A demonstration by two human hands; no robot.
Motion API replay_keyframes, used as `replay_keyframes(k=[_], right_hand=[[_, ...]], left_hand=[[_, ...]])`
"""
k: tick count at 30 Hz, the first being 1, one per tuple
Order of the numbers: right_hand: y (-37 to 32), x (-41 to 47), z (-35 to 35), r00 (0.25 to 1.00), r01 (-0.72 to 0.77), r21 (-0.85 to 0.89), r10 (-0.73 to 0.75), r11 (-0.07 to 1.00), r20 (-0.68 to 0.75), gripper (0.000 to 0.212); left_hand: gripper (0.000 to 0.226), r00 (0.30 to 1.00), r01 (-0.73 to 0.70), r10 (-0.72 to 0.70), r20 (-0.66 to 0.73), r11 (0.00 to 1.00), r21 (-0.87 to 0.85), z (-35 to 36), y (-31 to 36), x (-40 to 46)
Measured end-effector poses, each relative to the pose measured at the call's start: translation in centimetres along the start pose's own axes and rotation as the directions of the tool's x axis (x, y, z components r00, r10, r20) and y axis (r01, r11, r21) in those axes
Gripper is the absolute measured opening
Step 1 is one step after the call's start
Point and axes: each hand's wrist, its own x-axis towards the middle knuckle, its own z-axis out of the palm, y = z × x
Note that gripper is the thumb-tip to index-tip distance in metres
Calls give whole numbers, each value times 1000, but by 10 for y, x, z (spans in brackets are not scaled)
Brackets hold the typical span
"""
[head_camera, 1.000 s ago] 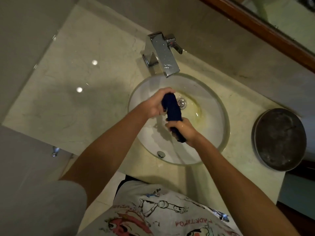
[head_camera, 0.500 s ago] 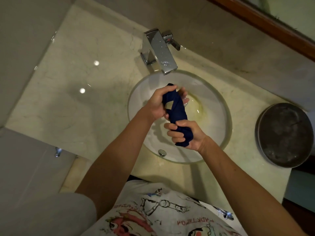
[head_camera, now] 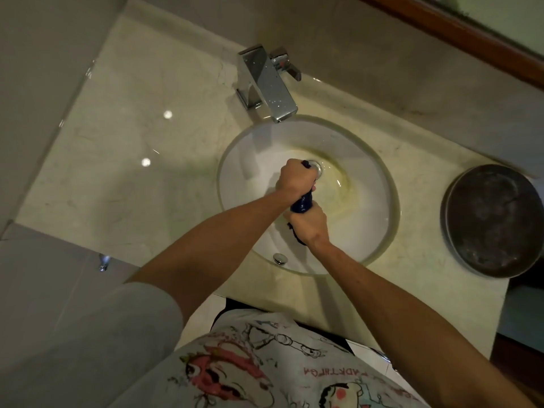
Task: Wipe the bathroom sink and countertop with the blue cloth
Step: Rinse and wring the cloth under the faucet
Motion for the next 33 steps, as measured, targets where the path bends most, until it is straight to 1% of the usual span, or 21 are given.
replay_keyframes(k=[1,3,5,8,10,11,12,13,14,16,18,21,23,24,25,27,28,29,31,33], right_hand=[[0,2,3,999,16,-11,-16,1000,-29,19],[2,7,6,997,44,-42,-47,998,-63,31],[4,12,6,994,60,-68,-65,996,-82,35],[4,12,4,990,89,-116,-101,989,-97,37],[3,8,-1,973,123,-236,-164,964,-162,37],[3,6,-6,955,133,-334,-211,933,-210,38],[4,6,-13,934,134,-417,-256,899,-251,39],[4,6,-20,916,127,-461,-282,878,-284,40],[5,8,-25,904,119,-474,-292,872,-311,40],[3,10,-35,894,96,-462,-280,882,-349,39],[1,12,-43,890,104,-453,-286,885,-355,41],[2,11,-56,882,167,-464,-343,870,-325,45],[5,9,-64,889,198,-440,-349,876,-295,47],[5,8,-68,906,205,-388,-324,898,-272,46],[5,7,-73,933,200,-293,-273,935,-235,43],[1,4,-80,982,144,-46,-149,988,-120,31],[-3,2,-85,992,116,32,-114,993,-51,24],[-6,1,-89,994,103,55,-104,993,14,20],[-14,-6,-93,985,102,60,-109,993,130,19],[-21,-13,-95,973,140,83,-153,987,173,22]], left_hand=[[20,999,-22,23,-22,998,56,0,0,1],[20,997,-56,62,-54,992,111,-1,1,2],[19,994,-75,85,-75,988,134,-2,3,3],[17,994,-86,92,-56,991,98,-1,4,2],[8,991,-114,116,-60,993,40,-3,4,1],[12,983,-147,151,-101,988,40,-5,4,0],[24,972,-171,175,-154,984,41,-7,2,0],[35,962,-190,188,-196,982,10,-9,1,-2],[40,960,-202,191,-206,979,-34,-10,-1,-5],[41,964,-234,220,-147,969,-81,-8,-6,-10],[42,975,-221,215,-62,970,-106,-6,-8,-13],[46,989,-140,147,25,975,-171,-13,-6,-11],[44,983,-141,157,98,978,-154,-23,-5,-8],[40,975,-164,181,126,977,-133,-27,-6,-6],[37,965,-198,213,153,974,-106,-31,-7,-7],[28,936,-298,297,191,954,-26,-39,-6,-14],[24,920,-347,339,199,938,4,-42,-5,-17],[22,908,-373,364,207,928,7,-44,-4,-20],[18,904,-351,359,234,933,-76,-47,-3,-25],[20,910,-271,323,259,938,-215,-49,-1,-32]])
